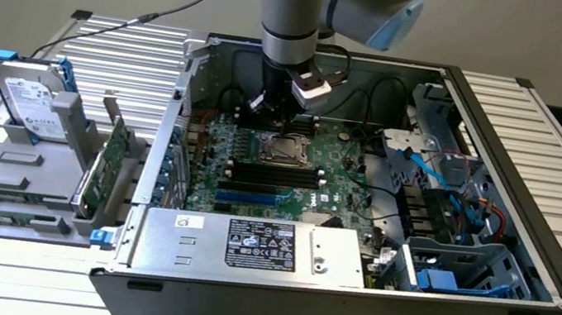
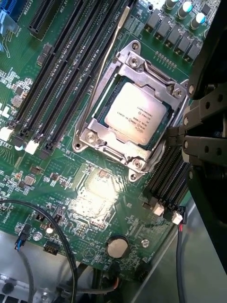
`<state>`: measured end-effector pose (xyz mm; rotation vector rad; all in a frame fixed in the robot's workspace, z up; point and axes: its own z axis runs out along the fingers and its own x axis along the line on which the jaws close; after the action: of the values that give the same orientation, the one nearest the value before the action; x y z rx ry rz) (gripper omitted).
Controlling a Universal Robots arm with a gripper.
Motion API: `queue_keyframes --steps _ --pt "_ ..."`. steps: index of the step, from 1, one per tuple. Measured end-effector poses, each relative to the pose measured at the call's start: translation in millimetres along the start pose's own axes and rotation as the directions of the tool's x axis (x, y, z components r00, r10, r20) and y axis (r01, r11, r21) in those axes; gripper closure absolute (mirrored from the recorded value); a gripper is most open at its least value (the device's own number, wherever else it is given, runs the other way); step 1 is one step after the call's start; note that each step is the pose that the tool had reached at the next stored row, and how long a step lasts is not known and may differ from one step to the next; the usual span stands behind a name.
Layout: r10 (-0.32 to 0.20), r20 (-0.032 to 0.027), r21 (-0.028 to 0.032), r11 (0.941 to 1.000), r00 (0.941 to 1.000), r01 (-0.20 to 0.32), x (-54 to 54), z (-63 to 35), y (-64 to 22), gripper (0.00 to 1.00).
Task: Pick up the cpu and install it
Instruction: 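Install the first cpu locking lever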
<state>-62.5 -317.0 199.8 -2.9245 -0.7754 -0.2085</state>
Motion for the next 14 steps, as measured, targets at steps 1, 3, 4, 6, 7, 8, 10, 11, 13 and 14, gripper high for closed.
queue_keyframes --steps 1,3,4,6,7,8,10,11,13,14 --pt "0.004 0.0006 -0.0015 1.0000 1.0000 -0.004 0.3 0.0 0.0 0.89" --pt "0.012 0.0016 -0.0046 0.9999 0.9999 -0.012 0.7 0.2 -0.1 0.89" --pt "0.016 0.0022 -0.0060 0.9999 0.9999 -0.016 0.9 0.2 -0.1 0.89" --pt "0.024 0.0032 -0.0089 0.9997 0.9997 -0.024 1.2 0.2 -0.2 0.89" --pt "0.029 0.0036 -0.0102 0.9995 0.9996 -0.028 1.4 0.3 -0.2 0.89" --pt "0.033 0.0041 -0.0114 0.9994 0.9994 -0.033 1.4 0.3 -0.1 0.89" --pt "0.045 0.0054 -0.0142 0.9989 0.9990 -0.045 1.6 0.3 -0.1 0.89" --pt "0.051 0.0058 -0.0155 0.9986 0.9987 -0.051 1.6 0.3 -0.1 0.89" --pt "0.060 0.0069 -0.0181 0.9980 0.9982 -0.060 1.9 0.3 -0.3 0.89" --pt "0.062 0.0073 -0.0191 0.9979 0.9980 -0.062 2.1 0.3 -0.6 0.89"
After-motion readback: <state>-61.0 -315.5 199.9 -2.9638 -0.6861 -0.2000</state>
